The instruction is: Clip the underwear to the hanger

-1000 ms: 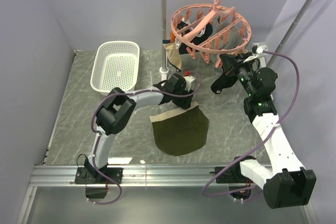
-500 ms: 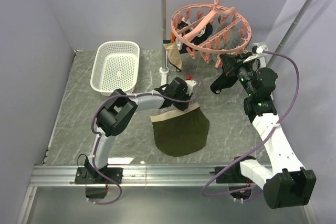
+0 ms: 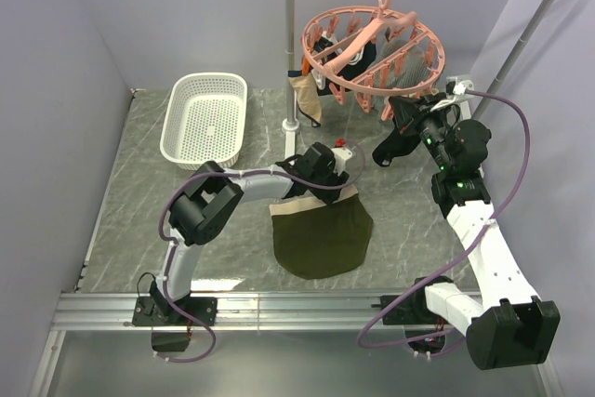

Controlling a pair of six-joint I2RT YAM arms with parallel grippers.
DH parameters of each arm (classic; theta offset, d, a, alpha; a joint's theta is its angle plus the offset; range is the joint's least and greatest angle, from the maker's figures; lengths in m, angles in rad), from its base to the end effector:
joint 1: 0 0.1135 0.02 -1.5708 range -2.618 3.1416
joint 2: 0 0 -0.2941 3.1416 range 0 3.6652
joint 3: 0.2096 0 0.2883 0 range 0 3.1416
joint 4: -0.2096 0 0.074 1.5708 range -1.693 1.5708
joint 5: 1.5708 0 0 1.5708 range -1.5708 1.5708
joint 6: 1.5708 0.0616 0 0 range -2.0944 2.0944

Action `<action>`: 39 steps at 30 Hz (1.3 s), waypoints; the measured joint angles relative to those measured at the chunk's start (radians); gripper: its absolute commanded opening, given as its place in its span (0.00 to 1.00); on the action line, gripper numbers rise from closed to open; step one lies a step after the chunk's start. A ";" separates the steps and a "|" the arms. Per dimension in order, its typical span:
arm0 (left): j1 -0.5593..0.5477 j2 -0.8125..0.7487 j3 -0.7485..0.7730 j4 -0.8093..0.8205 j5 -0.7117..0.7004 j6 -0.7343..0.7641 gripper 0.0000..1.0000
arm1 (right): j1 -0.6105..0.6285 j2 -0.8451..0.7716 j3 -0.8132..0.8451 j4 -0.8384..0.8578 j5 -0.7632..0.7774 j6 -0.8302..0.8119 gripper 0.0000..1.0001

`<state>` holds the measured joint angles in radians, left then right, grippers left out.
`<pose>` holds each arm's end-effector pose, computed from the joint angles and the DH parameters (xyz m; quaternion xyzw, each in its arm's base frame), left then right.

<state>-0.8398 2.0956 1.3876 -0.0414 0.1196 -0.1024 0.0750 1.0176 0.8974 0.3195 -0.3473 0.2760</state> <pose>0.3414 -0.3917 0.1381 0.3521 0.8451 -0.2297 0.3303 0.2796 0.0420 0.4156 -0.0705 0.6340 0.2408 0.7315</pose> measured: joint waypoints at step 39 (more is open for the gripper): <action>-0.076 -0.229 -0.346 0.255 -0.192 0.427 0.00 | 0.000 0.000 0.016 -0.043 -0.003 0.016 0.00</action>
<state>-0.9161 1.8664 1.0416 0.2134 -0.0727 0.3244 0.0750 1.0172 0.9138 0.2760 -0.3500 0.2916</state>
